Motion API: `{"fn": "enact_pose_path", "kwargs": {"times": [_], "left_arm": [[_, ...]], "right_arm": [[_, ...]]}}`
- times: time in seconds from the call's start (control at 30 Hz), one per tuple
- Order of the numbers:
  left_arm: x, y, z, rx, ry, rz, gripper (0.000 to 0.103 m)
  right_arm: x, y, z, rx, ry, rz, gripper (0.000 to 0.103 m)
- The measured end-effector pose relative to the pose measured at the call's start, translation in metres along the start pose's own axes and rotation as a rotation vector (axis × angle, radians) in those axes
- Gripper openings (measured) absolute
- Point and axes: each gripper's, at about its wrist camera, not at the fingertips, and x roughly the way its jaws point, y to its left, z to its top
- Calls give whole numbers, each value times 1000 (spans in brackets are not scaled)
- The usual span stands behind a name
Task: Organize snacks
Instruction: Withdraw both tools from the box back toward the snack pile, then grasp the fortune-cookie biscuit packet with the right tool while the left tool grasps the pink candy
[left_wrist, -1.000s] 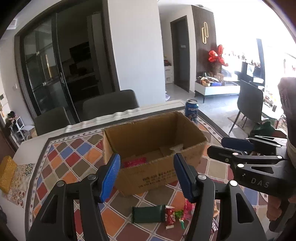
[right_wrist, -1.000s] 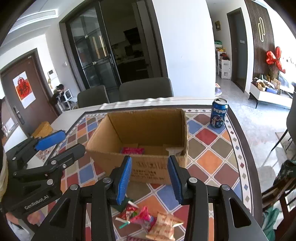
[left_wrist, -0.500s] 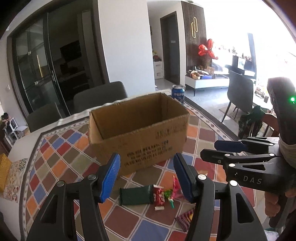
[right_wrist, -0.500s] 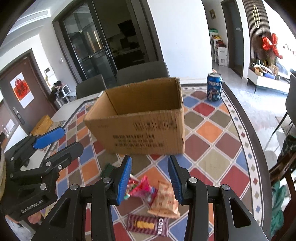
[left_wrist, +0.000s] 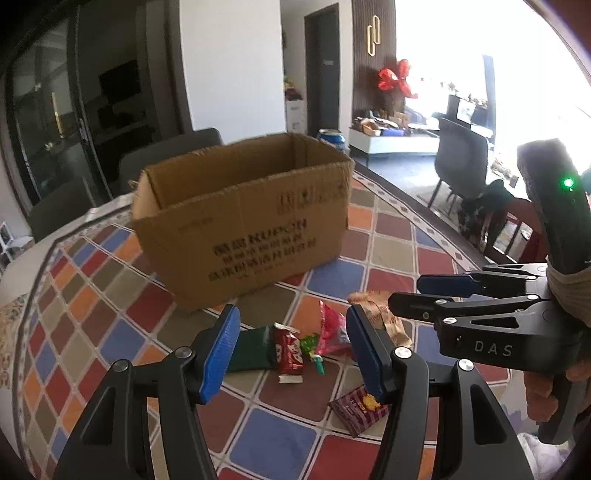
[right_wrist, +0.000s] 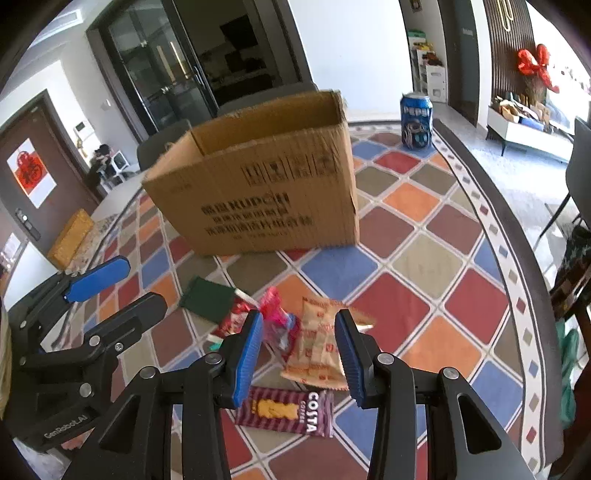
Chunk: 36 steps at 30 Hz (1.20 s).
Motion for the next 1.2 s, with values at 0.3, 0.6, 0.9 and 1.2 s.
{"fn": "enact_pose_path", "kwargs": {"times": [0.3, 0.6, 0.9, 1.2], "left_arm": [[37, 5, -6, 12, 65, -88, 48], [67, 6, -10, 0, 136, -168, 38], [84, 6, -10, -22, 173, -219, 26], [96, 7, -10, -51, 198, -249, 10]], "right_arm": [[22, -8, -9, 22, 48, -32, 41], [38, -13, -12, 52, 86, -42, 42], [49, -14, -12, 57, 110, -40, 42], [54, -15, -12, 65, 118, -39, 42]]}}
